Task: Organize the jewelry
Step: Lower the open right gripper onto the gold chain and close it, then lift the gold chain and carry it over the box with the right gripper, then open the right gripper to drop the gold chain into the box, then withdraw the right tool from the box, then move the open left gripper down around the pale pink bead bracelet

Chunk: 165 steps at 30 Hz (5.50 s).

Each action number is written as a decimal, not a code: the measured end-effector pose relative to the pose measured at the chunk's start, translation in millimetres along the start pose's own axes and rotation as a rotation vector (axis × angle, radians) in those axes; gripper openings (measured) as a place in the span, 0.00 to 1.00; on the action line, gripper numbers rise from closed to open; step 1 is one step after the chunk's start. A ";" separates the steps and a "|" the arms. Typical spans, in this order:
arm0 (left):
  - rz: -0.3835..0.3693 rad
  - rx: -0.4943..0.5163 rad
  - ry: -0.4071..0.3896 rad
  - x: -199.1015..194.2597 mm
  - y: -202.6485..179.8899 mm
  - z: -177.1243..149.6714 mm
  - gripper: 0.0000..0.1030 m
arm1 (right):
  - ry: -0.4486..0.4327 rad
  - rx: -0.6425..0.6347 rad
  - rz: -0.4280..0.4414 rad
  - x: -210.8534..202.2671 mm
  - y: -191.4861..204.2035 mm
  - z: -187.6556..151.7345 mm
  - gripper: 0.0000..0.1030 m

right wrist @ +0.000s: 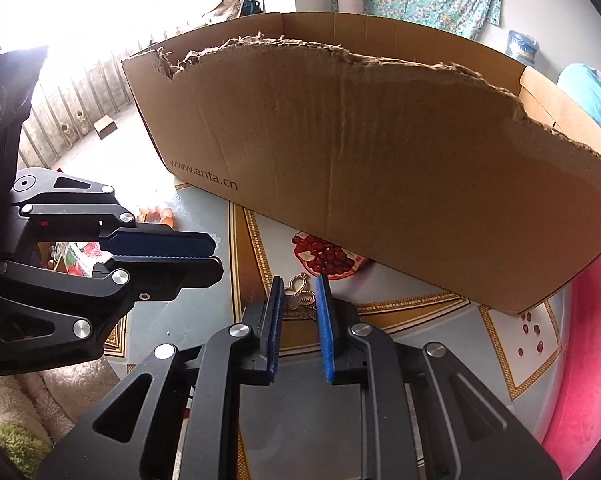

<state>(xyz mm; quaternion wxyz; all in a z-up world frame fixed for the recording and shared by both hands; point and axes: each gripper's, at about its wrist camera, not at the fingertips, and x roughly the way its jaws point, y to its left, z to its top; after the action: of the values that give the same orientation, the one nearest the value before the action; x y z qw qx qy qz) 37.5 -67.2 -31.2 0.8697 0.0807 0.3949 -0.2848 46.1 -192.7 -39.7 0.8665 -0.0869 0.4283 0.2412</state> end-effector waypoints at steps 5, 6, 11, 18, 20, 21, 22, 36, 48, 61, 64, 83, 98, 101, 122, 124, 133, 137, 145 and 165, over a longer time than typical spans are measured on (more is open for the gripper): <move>-0.002 -0.005 -0.003 -0.6 1.0 -0.2 0.11 | -0.007 -0.001 -0.009 3.7 5.7 6.2 0.04; -0.002 -0.006 -0.003 -1.2 1.5 -0.7 0.11 | -0.001 0.002 -0.007 5.1 5.0 6.6 0.04; 0.001 -0.006 -0.005 -1.6 1.8 -0.9 0.11 | 0.002 0.019 0.001 3.3 1.0 5.0 0.04; 0.002 -0.014 -0.011 -3.7 4.2 -1.0 0.11 | -0.011 0.056 0.020 -6.4 -2.6 5.0 0.17; 0.001 -0.015 -0.010 -3.4 4.4 -1.2 0.11 | -0.003 0.039 0.012 -3.6 0.0 4.3 0.25; 0.001 -0.014 -0.010 -3.3 4.5 -1.3 0.11 | 0.000 0.028 0.007 -2.3 1.7 4.4 0.25; 0.002 -0.015 -0.010 -3.1 4.2 -1.1 0.11 | 0.002 0.017 0.007 -1.1 3.2 4.6 0.25; -0.006 -0.023 -0.007 -4.4 7.8 -2.8 0.11 | 0.031 -0.008 0.030 5.0 4.8 8.7 0.16; -0.006 -0.023 -0.012 -4.9 8.3 -1.2 0.11 | -0.013 0.041 0.039 -8.7 -3.9 7.0 0.16; -0.029 -0.001 -0.070 -25.2 -3.1 8.8 0.11 | -0.145 0.134 0.040 -60.1 -11.8 1.2 0.16; -0.048 0.002 -0.106 -39.9 -4.9 16.8 0.11 | -0.192 0.146 0.045 -80.9 -13.2 2.0 0.16; -0.071 -0.103 -0.099 -40.4 34.7 119.2 0.11 | -0.272 0.144 0.068 -99.3 -73.5 77.8 0.16; -0.192 -0.282 0.076 30.7 59.4 134.2 0.20 | -0.005 0.129 -0.010 -19.2 -108.9 126.8 0.18; -0.179 -0.286 0.045 25.0 63.6 134.7 0.20 | -0.009 0.136 -0.018 -18.0 -112.0 129.1 0.18; -0.065 -0.150 -0.273 -98.8 50.8 94.6 0.27 | -0.303 0.195 0.029 -124.2 -80.8 92.7 0.33; -0.079 -0.135 -0.286 -111.7 48.3 79.4 0.27 | -0.346 0.187 0.036 -139.7 -66.7 75.7 0.37; -0.063 -0.129 -0.146 -106.5 38.0 12.0 0.29 | -0.273 0.268 0.015 -109.5 -6.9 -11.7 0.59; -0.002 -0.151 -0.073 -80.8 35.4 -9.7 0.29 | -0.157 0.326 -0.097 -61.2 9.6 -41.4 0.59; 0.084 -0.113 -0.044 -64.5 29.4 -28.3 0.29 | -0.120 0.368 -0.222 -27.4 17.6 -55.1 0.71; 0.129 -0.090 -0.005 -43.9 22.0 -31.5 0.29 | -0.184 0.331 -0.334 -20.4 31.5 -69.5 0.94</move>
<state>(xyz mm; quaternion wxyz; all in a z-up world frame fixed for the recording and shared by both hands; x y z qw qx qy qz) 6.5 -18.5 -22.2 0.8900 0.0659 0.3991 -0.2104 -28.6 -197.2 -64.9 0.9321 0.0089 0.3611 0.0279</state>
